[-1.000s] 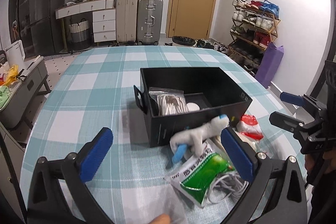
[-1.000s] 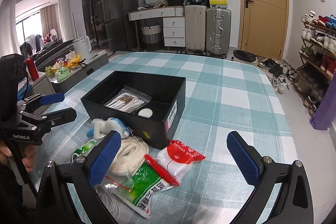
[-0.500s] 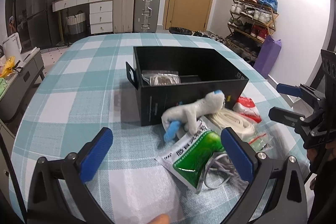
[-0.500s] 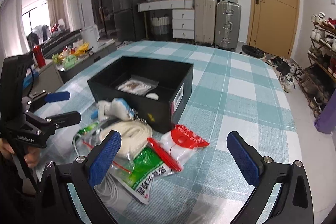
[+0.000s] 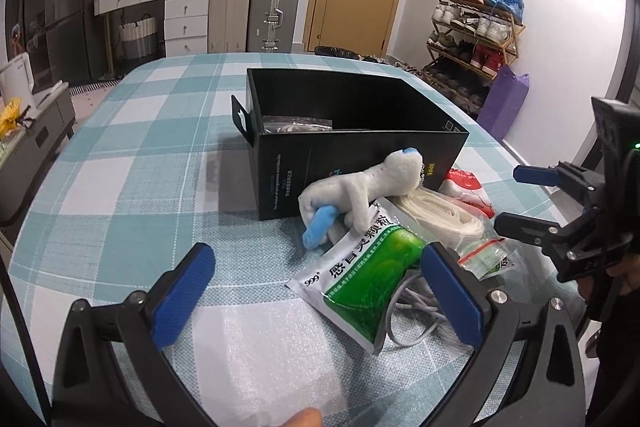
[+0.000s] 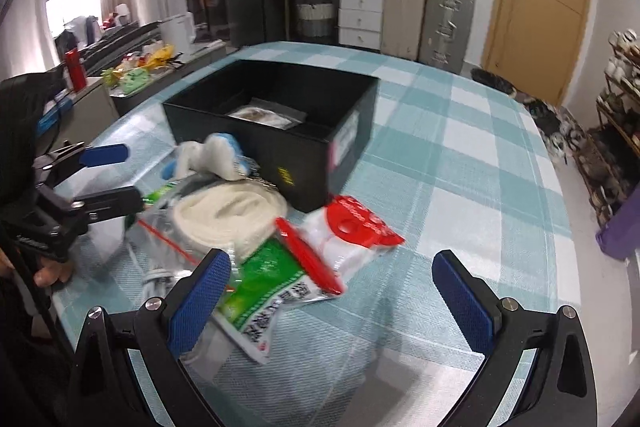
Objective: Organize soft objects
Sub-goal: 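Grasp the red-and-white balloon-glue bag with the right tool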
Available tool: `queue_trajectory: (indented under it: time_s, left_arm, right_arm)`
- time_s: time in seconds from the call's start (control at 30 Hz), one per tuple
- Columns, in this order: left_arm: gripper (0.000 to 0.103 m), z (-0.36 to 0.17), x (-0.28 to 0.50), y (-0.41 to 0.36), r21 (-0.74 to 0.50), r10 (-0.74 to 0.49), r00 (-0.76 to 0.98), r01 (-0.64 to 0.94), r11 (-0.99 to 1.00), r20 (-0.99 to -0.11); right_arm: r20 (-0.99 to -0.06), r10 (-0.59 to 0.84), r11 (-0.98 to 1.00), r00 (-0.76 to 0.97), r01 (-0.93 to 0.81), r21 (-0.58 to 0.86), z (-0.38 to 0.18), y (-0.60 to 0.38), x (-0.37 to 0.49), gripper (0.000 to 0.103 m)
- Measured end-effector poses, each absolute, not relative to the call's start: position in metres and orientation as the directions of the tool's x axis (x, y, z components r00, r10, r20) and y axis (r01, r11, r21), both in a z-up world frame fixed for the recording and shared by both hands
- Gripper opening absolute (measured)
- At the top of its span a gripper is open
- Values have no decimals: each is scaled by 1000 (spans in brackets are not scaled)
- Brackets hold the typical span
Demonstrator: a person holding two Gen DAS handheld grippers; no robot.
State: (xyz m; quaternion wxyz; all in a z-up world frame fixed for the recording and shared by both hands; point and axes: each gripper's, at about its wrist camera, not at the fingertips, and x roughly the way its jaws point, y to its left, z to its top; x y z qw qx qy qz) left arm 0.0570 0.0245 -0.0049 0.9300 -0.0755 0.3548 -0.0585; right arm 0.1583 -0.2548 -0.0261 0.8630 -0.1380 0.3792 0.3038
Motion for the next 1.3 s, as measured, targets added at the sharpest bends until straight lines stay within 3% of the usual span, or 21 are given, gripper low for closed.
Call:
queue_trajectory:
  time_s: [0.87, 0.97, 1.1, 1.17, 1.3]
  left_arm:
    - [103, -5, 56, 28, -203, -175, 745, 54, 978, -644]
    - [103, -5, 57, 28, -201, -174, 746, 55, 978, -643]
    - [103, -6, 57, 29, -198, -173, 745, 56, 979, -645]
    - [103, -6, 57, 28, -199, -174, 744, 56, 978, -645]
    - [103, -6, 57, 28, -197, -172, 744, 55, 979, -646]
  right_arm:
    - [-788, 335, 859, 517, -511, 30, -58, -239, 208, 101]
    - [-785, 345, 849, 514, -528, 27, -57, -234, 208, 88]
    - [-787, 342, 848, 513, -530, 23, -57, -233, 207, 81]
    - [-783, 341, 847, 521, -531, 16, -55, -234, 206, 69]
    - [-781, 350, 841, 518, -540, 18, -52, -237, 203, 63]
